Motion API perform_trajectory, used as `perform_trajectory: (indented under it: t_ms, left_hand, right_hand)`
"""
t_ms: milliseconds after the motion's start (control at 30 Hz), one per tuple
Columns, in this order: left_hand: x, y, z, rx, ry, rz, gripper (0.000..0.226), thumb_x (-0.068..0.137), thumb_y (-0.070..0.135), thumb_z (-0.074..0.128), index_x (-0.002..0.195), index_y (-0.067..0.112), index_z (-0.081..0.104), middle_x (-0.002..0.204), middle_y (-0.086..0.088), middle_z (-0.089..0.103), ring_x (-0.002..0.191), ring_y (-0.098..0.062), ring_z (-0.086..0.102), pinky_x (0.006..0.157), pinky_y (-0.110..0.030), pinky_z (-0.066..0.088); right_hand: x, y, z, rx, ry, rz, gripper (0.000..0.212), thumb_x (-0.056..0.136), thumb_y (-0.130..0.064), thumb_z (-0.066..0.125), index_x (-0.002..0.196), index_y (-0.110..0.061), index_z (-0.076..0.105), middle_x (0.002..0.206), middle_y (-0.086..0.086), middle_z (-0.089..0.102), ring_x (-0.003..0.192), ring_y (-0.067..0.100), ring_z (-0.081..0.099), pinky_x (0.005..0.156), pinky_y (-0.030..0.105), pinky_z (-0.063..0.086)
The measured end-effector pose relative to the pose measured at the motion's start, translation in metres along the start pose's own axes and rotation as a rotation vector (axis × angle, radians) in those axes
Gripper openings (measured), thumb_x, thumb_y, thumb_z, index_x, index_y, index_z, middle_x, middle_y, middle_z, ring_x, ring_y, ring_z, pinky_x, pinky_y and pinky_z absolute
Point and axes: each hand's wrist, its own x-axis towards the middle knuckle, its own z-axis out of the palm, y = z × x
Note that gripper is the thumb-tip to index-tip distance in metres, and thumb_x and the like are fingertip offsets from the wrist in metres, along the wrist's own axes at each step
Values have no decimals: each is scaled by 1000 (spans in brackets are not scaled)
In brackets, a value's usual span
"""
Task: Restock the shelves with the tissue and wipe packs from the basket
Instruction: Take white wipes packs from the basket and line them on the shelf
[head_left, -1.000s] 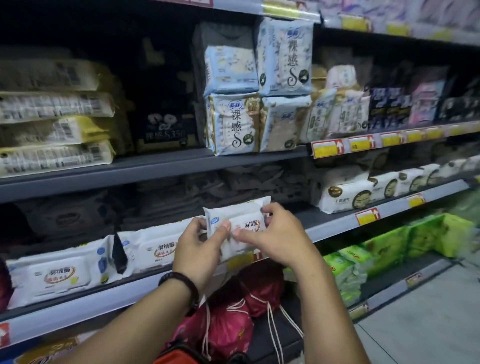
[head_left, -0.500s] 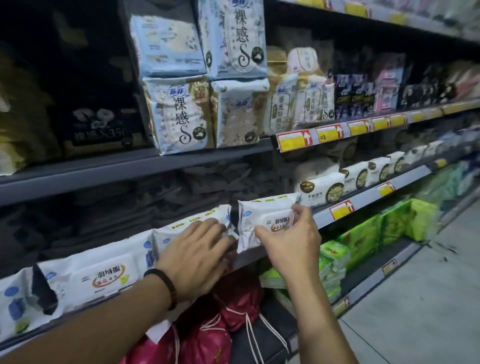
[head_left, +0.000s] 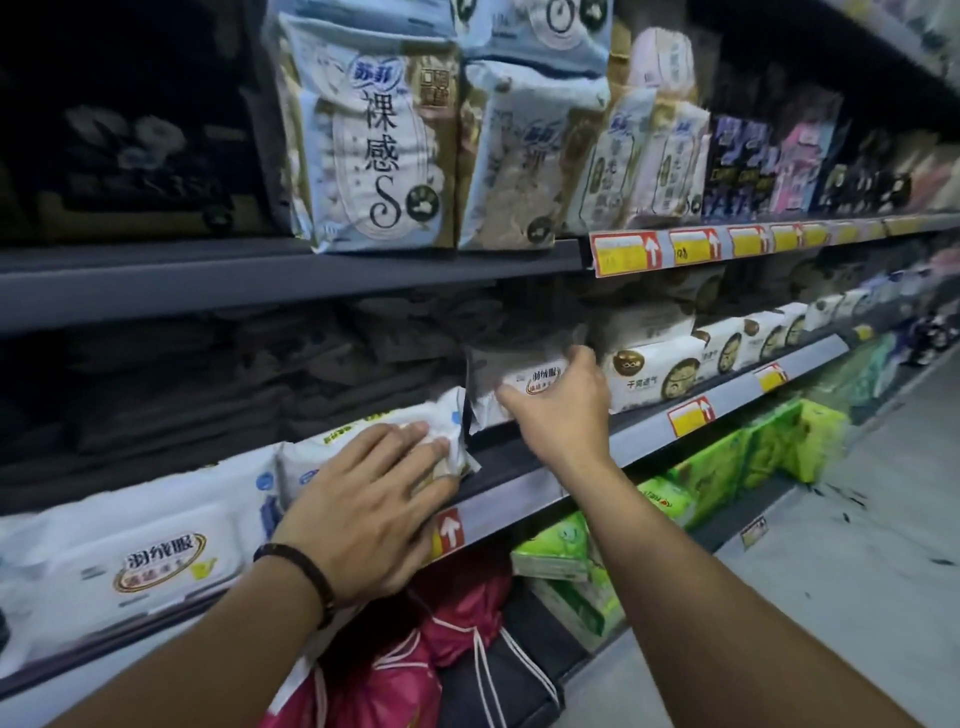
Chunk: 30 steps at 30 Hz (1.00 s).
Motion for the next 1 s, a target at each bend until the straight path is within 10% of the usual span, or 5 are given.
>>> perform_trajectory:
  t_ms: [433, 800, 1000]
  left_hand:
    - [-1, 0, 2, -29, 14, -18, 37, 88, 40, 59, 116, 18, 70, 134, -14, 64, 126, -39, 57, 110, -51, 41]
    - [-10, 13, -35, -138, -112, -113, 40, 86, 38, 63, 120, 19, 67, 133, -9, 64, 137, -36, 53, 118, -51, 37]
    - [-136, 43, -107, -444, -238, -381, 26, 87, 34, 54, 112, 28, 61, 105, 2, 65, 101, -29, 64, 77, -42, 56]
  right_hand:
    - [9, 1, 36, -326, -216, 15, 63, 98, -28, 72, 144, 2, 42, 151, 23, 47, 137, 42, 50, 111, 44, 44]
    - [-162, -28, -10, 96, -21, -89, 15, 92, -16, 67, 105, -23, 65, 104, -3, 71, 102, 19, 66, 94, 37, 53]
    - [-257, -39, -8, 119, -257, -68, 5, 89, -16, 69, 93, -19, 70, 78, -6, 72, 78, 16, 70, 77, 30, 55]
